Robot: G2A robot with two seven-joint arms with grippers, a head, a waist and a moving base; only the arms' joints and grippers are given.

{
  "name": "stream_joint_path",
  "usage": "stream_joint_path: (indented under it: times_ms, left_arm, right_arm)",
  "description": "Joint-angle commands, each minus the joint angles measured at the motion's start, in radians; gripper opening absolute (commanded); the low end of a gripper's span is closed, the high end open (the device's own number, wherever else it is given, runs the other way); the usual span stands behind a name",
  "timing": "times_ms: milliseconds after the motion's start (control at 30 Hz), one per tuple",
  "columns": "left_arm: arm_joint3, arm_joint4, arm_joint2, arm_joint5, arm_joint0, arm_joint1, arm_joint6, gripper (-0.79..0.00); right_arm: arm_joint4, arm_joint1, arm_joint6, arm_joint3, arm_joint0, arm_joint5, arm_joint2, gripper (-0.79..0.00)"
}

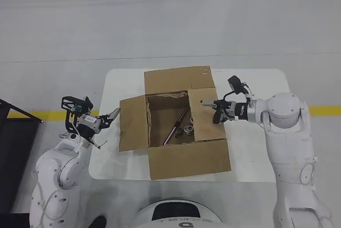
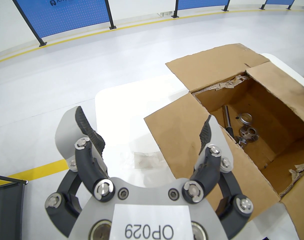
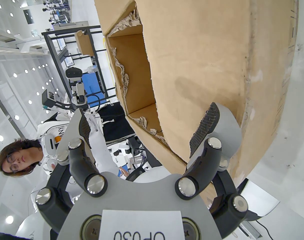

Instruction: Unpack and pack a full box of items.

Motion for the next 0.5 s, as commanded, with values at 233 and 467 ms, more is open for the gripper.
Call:
stream_joint_path:
  times_ms: [233, 467]
  left_arm:
    - [0.000, 0.000, 0.000, 0.000, 0.000, 0.000, 0.000, 0.000]
    - [0.184, 0.329, -0.014, 0.012, -0.036, 0.022, 0.093, 0.000]
  right_arm:
    - [0.029, 0.028, -0.017, -0.009, 0.024, 0.017, -0.052, 0.000]
    - [0.029, 0.028, -0.017, -0.009, 0.024, 0.017, -0.052, 0.000]
